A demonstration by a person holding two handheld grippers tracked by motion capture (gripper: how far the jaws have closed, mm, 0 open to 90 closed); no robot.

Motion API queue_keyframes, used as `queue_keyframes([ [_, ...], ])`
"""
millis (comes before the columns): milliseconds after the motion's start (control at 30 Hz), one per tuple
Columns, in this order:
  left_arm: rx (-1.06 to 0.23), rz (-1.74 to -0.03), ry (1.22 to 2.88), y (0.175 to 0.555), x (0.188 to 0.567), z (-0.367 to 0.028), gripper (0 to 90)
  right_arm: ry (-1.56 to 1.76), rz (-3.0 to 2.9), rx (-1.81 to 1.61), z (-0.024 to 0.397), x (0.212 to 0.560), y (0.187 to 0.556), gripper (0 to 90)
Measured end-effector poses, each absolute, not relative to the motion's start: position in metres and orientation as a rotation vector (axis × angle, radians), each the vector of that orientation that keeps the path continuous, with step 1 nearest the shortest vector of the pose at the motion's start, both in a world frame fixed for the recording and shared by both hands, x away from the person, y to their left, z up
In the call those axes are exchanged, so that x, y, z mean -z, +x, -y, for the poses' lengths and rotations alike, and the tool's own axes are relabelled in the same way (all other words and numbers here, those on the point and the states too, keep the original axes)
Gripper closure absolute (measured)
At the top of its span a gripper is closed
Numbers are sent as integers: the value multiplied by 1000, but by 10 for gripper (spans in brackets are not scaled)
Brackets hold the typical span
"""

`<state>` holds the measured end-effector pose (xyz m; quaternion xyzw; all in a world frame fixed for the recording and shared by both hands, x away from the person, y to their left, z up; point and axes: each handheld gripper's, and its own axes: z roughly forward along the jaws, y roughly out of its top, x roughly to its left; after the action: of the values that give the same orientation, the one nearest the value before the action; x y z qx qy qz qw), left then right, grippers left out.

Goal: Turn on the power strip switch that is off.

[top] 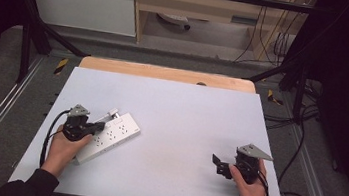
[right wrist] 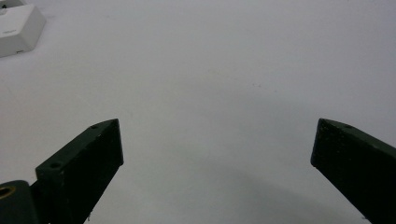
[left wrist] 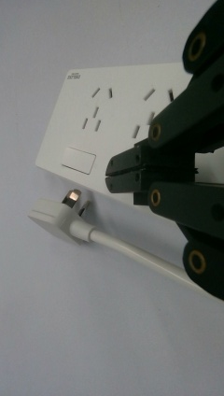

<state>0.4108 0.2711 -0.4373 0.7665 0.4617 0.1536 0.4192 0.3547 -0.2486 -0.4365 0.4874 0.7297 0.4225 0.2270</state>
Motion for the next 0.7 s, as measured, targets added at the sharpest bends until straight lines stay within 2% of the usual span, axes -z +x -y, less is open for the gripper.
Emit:
queue_keyframes([
  [700, -414, -1141, 1951, 413, 433, -265, 900, 1354, -2013, -1164, 248, 437, 355, 28],
])
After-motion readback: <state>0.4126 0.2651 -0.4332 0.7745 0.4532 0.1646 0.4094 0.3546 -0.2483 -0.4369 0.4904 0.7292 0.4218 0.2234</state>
